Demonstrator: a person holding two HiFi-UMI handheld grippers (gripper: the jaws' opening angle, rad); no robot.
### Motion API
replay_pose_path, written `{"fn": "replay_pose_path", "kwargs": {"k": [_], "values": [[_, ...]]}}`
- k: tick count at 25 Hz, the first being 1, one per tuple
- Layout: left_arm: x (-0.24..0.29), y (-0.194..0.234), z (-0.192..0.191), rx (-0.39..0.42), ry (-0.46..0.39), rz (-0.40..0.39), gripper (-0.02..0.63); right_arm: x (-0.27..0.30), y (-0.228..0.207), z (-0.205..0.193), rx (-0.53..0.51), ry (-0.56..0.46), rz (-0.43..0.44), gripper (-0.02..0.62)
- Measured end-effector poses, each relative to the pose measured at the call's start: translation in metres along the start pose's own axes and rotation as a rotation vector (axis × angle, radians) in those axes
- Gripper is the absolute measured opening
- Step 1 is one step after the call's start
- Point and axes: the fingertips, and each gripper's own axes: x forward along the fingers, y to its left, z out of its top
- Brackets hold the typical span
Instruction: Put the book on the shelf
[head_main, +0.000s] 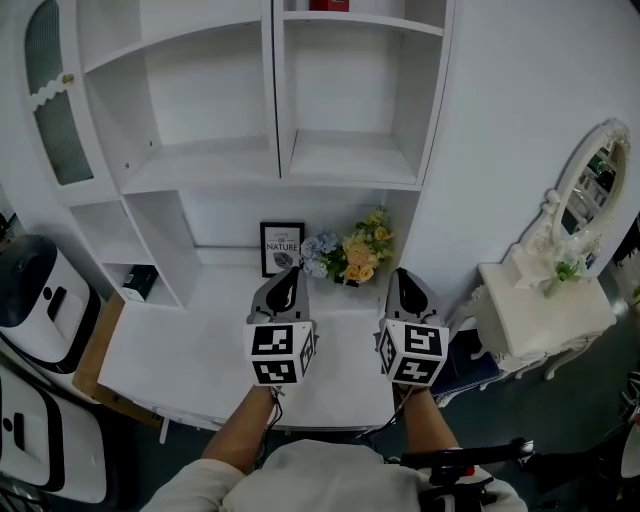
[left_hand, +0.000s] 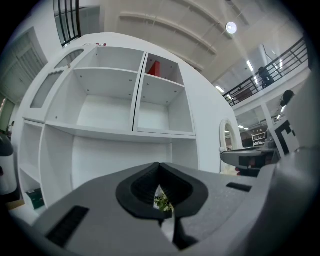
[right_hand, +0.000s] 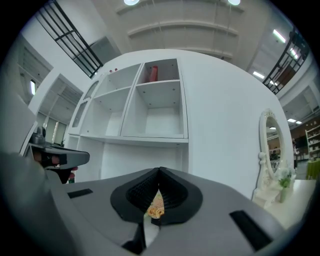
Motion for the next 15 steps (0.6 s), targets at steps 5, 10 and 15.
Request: {"fn": "replay_pose_path", "kwargs": {"k": [5,10,15], "values": [[0.000,0.008,-0.002,0.003,0.005,0.002,0.000,0.003,0.004,-0.002,0.034,-0.007,0.008,0.021],[-0.002,0.020,-0.004,0.007,0.014,0.008,0.000,0.002,0.011,-0.001,0.036,-0.013,0.013,0.021],[-0.001,0.031,-0.008,-0.017,0.020,0.011,0.000,0.003,0.016,-0.002,0.014,-0.001,0.006,0.021]]}}
